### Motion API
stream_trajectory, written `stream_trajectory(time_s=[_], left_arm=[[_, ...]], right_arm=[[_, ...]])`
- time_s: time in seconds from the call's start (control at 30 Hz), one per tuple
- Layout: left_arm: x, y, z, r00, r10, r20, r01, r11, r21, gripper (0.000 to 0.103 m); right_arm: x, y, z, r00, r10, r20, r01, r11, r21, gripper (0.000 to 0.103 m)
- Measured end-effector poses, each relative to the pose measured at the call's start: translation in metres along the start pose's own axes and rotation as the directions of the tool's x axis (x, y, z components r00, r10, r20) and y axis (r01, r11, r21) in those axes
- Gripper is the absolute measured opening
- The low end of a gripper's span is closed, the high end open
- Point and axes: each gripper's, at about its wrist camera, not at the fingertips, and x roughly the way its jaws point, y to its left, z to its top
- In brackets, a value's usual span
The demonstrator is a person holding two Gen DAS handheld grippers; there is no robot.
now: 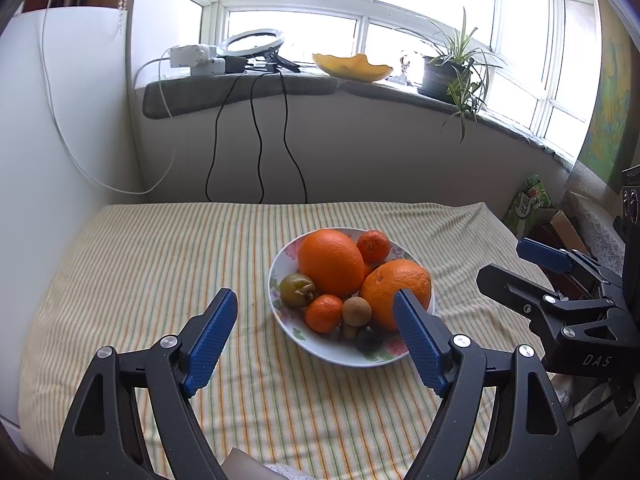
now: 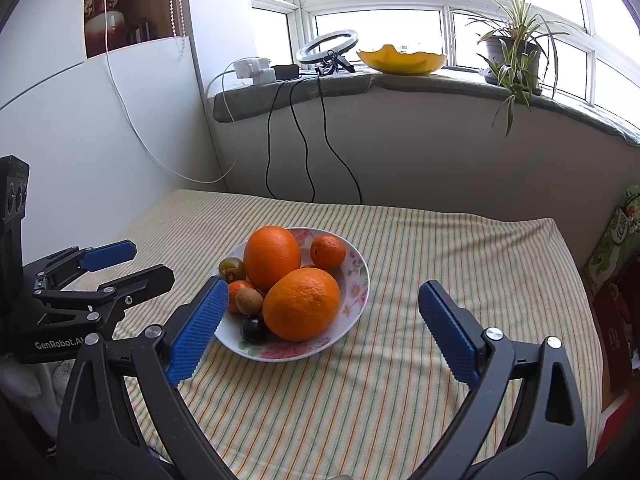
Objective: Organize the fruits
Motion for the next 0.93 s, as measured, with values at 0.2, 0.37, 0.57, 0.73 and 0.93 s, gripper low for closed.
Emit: stream_trajectory(time_s=[0.2, 0.37, 0.57, 0.73, 0.93], left_arm=[[0.0009, 0.0001, 0.0001, 1.000, 0.002, -0.002, -0.002, 1.000, -0.006, 0.080], [0.0007, -0.0005, 0.0001, 1.000, 0.002, 0.001, -0.002, 1.000, -0.005, 0.080], [0.0012, -0.0016, 0.0001, 1.000, 0.005, 0.001, -0.005, 1.000, -0.002, 0.080], [0.0012, -0.0028, -0.0004, 1.000, 0.009, 0.014, -0.009, 1.000, 0.005, 0.080], [0.0010, -0.0019, 0.0001, 1.000, 0.005, 0.019, -0.005, 1.000, 0.009, 0.080]], right_arm=[[-0.0001, 0.0007, 0.0008, 1.000, 0.004, 0.000, -0.004, 1.000, -0.006, 0.098], [0.0001, 0.0008, 0.0010, 1.000, 0.004, -0.001, -0.004, 1.000, -0.006, 0.098], [0.0009, 0.0019, 0.0009, 1.000, 0.005, -0.002, -0.005, 1.000, -0.009, 0.098], [0.0014, 0.0012, 0.0011, 1.000, 0.006, -0.004, -0.006, 1.000, -0.009, 0.098], [0.0020, 0.0009, 0.0006, 1.000, 0.006, -0.004, -0.006, 1.000, -0.008, 0.098]])
